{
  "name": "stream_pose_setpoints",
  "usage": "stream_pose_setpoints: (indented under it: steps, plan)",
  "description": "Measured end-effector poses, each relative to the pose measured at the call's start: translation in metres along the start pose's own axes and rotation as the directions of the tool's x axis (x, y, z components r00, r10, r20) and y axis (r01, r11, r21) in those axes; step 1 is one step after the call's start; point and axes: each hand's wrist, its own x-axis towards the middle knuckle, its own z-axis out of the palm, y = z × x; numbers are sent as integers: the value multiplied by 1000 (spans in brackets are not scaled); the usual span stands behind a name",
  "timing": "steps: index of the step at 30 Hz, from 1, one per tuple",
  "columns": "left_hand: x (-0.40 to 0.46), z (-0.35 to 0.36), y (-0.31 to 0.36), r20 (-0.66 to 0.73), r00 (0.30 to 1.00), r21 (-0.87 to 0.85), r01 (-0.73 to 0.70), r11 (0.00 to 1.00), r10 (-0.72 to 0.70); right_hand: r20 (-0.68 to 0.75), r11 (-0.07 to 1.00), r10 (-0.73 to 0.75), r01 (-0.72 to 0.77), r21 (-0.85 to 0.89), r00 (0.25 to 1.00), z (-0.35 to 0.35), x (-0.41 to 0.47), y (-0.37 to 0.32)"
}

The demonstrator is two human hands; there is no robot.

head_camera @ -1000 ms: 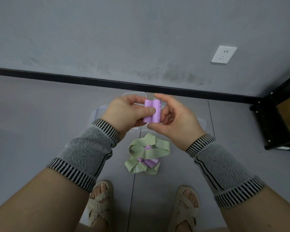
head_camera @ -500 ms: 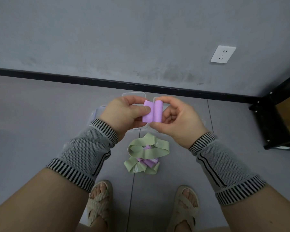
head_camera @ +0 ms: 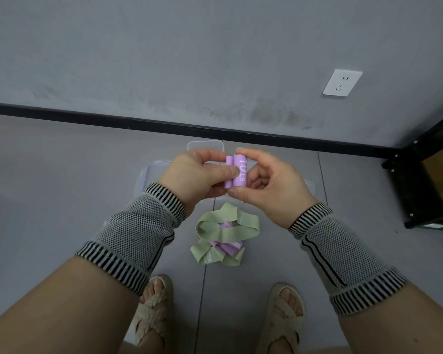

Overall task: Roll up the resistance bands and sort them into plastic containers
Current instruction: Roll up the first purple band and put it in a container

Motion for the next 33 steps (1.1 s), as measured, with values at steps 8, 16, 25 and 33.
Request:
stream_pose_setpoints:
  steps: [8,16,25,33]
  plan:
    - [0,-5,-2,-32,999,15,-28,999,28,6,988,47,-47,148,999,-7,0,-1]
    - [-2,2,-4,-12,997,60,-75,995,76,15,985,-52,54,-161,999,-1,0,0]
    - [3,2,-4,-83,995,-177,-65,982,51,-92,990,120,-112,81,989,2,0,0]
    - [2,-6,1,-82,997,-201,-8,980,-9,-133,911,219,-153,383,967,-1,4,-3]
